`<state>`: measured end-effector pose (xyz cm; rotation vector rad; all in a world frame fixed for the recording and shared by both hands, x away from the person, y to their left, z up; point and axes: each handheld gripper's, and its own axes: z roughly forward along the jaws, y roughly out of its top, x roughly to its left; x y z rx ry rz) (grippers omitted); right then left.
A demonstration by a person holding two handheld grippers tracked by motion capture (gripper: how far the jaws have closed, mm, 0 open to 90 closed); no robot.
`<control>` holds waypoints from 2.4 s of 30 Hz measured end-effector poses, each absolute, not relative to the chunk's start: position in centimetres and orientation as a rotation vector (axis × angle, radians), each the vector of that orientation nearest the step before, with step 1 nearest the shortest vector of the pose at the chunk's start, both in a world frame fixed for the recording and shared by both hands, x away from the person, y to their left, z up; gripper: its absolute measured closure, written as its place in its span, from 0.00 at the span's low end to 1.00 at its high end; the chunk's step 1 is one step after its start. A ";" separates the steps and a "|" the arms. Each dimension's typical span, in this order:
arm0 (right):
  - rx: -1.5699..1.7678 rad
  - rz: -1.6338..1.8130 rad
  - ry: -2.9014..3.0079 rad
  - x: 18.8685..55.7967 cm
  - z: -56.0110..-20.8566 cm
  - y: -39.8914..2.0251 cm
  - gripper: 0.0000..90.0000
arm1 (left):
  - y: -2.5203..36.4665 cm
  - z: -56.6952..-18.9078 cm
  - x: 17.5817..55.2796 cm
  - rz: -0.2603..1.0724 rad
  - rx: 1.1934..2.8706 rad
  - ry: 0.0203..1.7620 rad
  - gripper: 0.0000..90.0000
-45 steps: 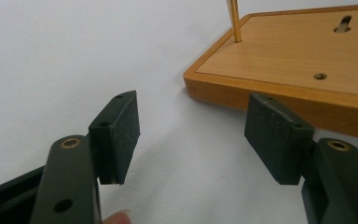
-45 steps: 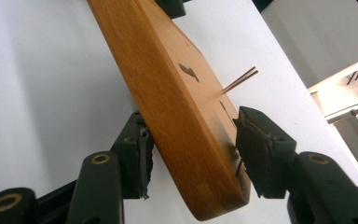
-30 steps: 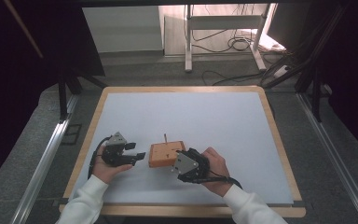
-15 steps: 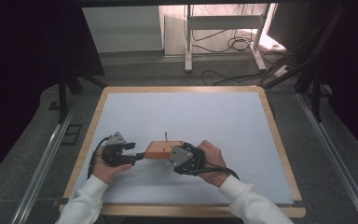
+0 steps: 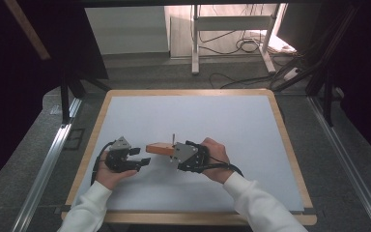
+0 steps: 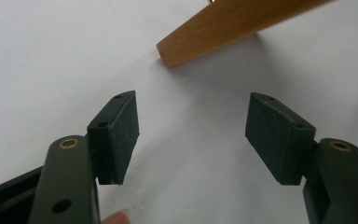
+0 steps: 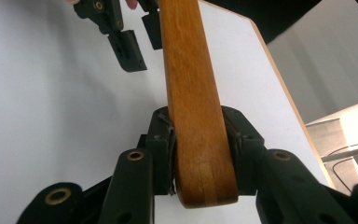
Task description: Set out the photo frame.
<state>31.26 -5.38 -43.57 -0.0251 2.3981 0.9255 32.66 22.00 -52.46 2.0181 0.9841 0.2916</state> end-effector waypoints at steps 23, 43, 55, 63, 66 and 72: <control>-0.017 1.101 2.409 31.1 -41.6 -7.7 0.77 | 22.0 -52.4 32.7 0.296 2.021 0.981 0.38; 0.178 1.271 2.441 33.6 -41.5 -10.6 0.75 | 21.8 -52.4 32.7 0.293 2.032 0.978 0.38; 0.324 1.229 2.429 36.3 -41.8 -11.0 0.65 | 21.6 -52.5 32.7 0.287 2.033 0.975 0.38; 0.431 1.186 2.420 38.3 -42.5 -11.2 0.56 | 21.5 -52.6 32.7 0.289 2.035 0.970 0.38; 0.462 1.190 2.425 39.0 -42.7 -11.4 0.54 | 21.5 -52.6 32.7 0.290 2.036 0.970 0.37; 0.463 1.176 2.423 39.0 -42.7 -11.3 0.53 | 21.5 -52.6 32.7 0.287 2.033 0.971 0.37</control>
